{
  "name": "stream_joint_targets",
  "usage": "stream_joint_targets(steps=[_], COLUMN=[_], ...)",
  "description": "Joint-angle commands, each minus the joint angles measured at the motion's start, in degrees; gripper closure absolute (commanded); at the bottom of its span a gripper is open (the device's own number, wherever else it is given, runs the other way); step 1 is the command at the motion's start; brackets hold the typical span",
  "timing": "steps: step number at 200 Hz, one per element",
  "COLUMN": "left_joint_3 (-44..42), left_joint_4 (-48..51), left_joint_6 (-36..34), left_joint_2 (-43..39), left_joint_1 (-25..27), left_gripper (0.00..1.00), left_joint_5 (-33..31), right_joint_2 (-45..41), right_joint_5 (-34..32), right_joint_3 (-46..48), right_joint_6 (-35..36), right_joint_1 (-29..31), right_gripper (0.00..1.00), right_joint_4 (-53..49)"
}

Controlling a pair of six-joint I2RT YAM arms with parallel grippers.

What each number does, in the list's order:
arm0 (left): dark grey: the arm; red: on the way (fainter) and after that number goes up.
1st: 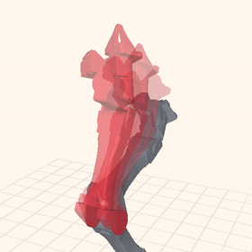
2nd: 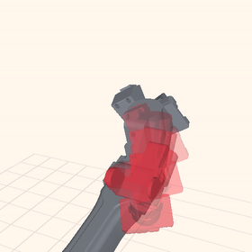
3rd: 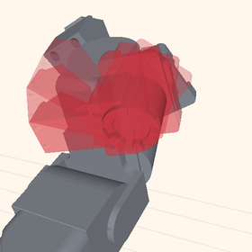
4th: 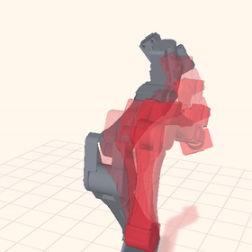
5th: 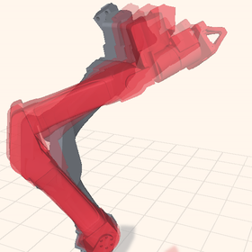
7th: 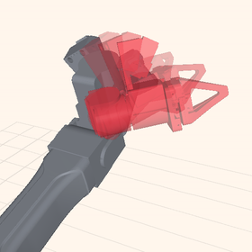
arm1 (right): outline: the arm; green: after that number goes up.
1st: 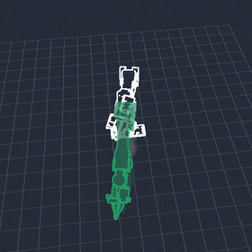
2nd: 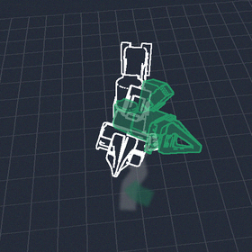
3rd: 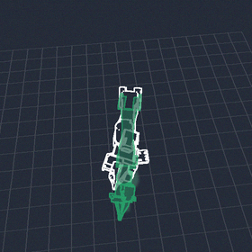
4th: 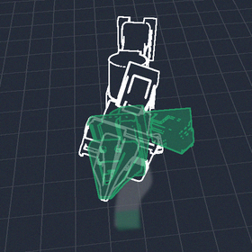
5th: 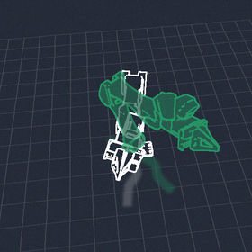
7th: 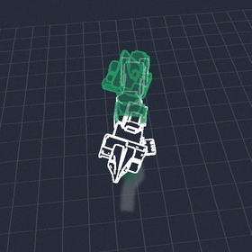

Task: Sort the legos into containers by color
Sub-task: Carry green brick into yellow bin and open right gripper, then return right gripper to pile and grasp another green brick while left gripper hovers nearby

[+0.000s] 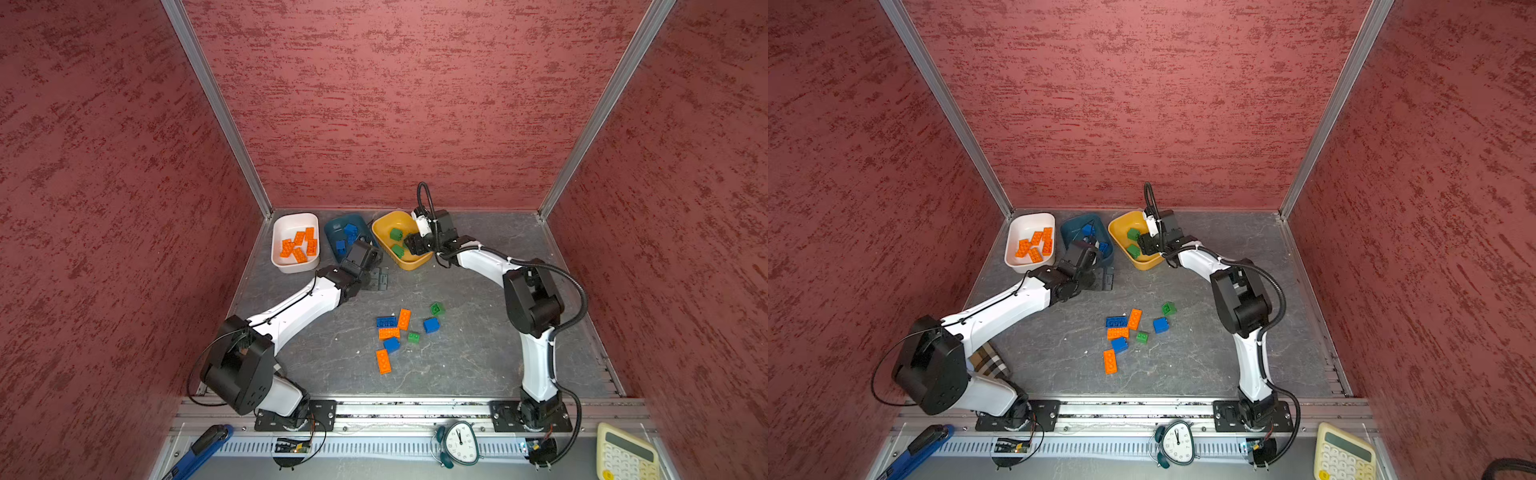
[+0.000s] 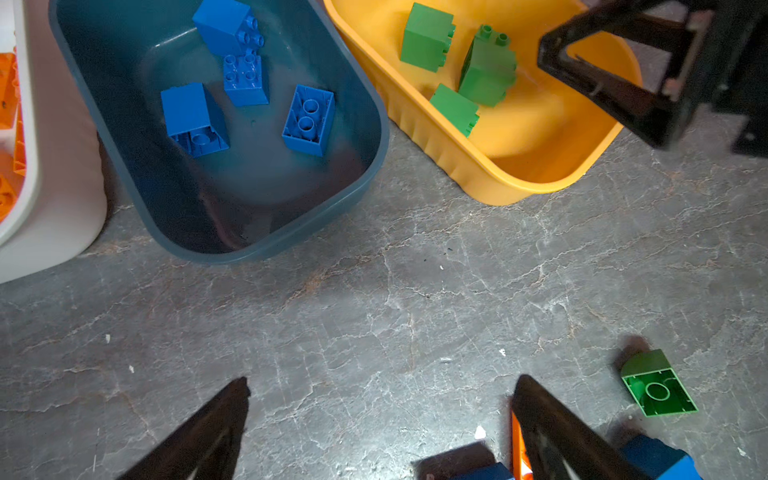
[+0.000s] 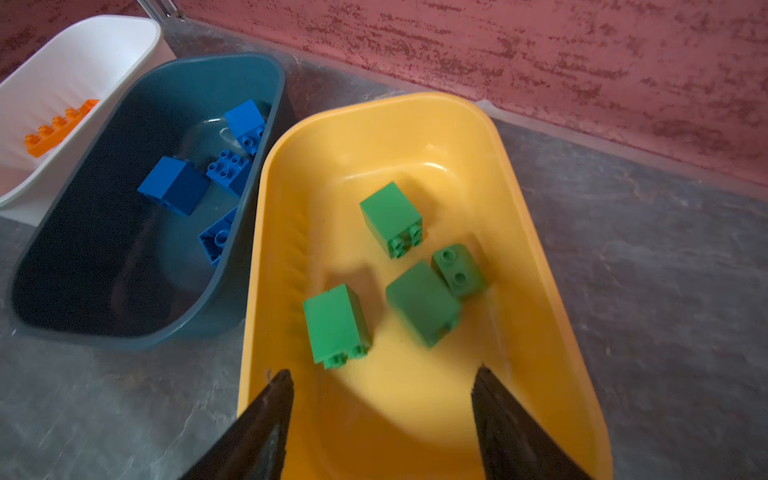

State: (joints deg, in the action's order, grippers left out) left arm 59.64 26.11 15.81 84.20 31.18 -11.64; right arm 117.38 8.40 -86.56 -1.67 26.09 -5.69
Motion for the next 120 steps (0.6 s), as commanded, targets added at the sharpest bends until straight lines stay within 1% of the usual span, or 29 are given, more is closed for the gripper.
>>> stream_joint_targets(steps=[1,23,40,70,91,107,115,120], left_joint_3=[0.4,1.2,1.9,3.2,3.9,4.4,4.7,4.8], left_joint_4=[-2.3,-3.6,-4.3,-4.6,-4.8,-4.6,-4.7,-4.6], left_joint_6=[0.7,1.1,1.2,1.2,1.1,1.1,1.2,1.2], left_joint_2=[1.4,3.1,4.4,6.2,7.3,8.3,8.7,8.8], left_joint_1=[0.1,0.2,0.4,0.5,0.4,0.4,0.4,0.4], left_gripper=[0.01,0.01,0.01,0.01,0.01,0.01,0.01,0.01], left_joint_5=[-0.2,0.0,0.5,0.7,1.0,1.1,1.3,1.3], right_joint_2=[-9.4,-16.8,-22.1,-28.8,-31.7,-32.6,-32.6,-32.5], right_joint_5=[1.4,1.9,-1.3,-5.3,-6.7,-7.2,-7.3,-7.2], right_joint_3=[6.8,15.9,23.0,31.5,36.6,38.7,39.1,39.3], right_joint_6=[-2.2,-6.1,-10.0,-15.3,-19.7,-22.3,-23.4,-24.1], right_joint_1=[0.3,0.2,0.3,0.3,0.3,0.3,0.2,0.3], right_gripper=[0.27,0.24,0.21,0.19,0.19,0.18,0.12,0.12], right_joint_4=[3.5,6.7,8.9,7.3,7.4,6.5,5.5,4.6])
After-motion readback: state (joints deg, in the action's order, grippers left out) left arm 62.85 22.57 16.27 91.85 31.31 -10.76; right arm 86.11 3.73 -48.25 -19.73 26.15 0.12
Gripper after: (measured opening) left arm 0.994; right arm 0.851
